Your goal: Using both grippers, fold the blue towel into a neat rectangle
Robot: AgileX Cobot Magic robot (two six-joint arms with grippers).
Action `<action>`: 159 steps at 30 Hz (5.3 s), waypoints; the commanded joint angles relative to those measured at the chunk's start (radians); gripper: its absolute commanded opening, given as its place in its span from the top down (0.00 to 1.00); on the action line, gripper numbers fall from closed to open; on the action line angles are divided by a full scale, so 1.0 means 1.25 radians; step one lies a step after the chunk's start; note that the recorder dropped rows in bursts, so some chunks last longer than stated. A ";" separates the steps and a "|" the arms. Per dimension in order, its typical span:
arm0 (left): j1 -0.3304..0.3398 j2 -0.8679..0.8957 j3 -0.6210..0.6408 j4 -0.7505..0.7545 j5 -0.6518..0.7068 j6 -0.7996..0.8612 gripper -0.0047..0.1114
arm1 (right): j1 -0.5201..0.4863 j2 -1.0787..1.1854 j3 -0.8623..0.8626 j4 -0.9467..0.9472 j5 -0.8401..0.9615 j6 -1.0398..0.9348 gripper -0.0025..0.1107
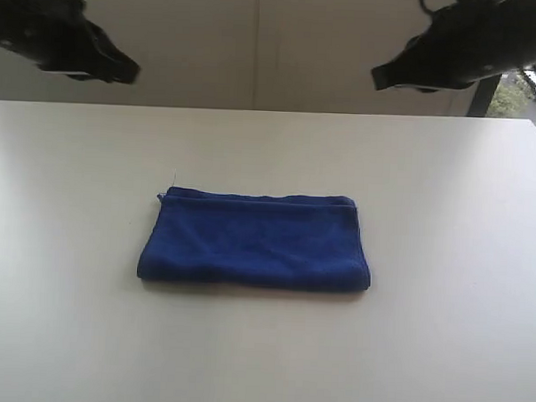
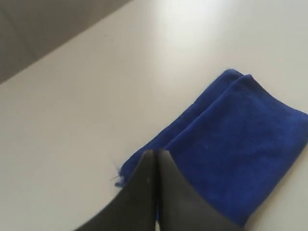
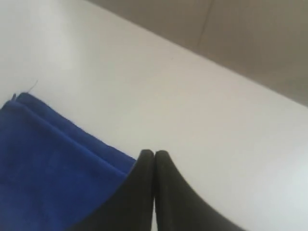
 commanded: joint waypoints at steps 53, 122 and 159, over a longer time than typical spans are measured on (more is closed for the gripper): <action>0.076 -0.998 1.070 -0.163 -0.408 -0.111 0.96 | -0.004 -0.805 0.935 -0.063 -0.341 0.363 0.98; 0.119 -1.261 1.117 0.591 -0.322 -0.816 0.96 | -0.004 -0.807 0.935 -0.063 -0.349 0.364 0.98; 0.119 -1.261 1.117 0.591 -0.325 -0.815 0.96 | -0.093 -1.236 1.043 -0.063 -0.262 0.309 0.98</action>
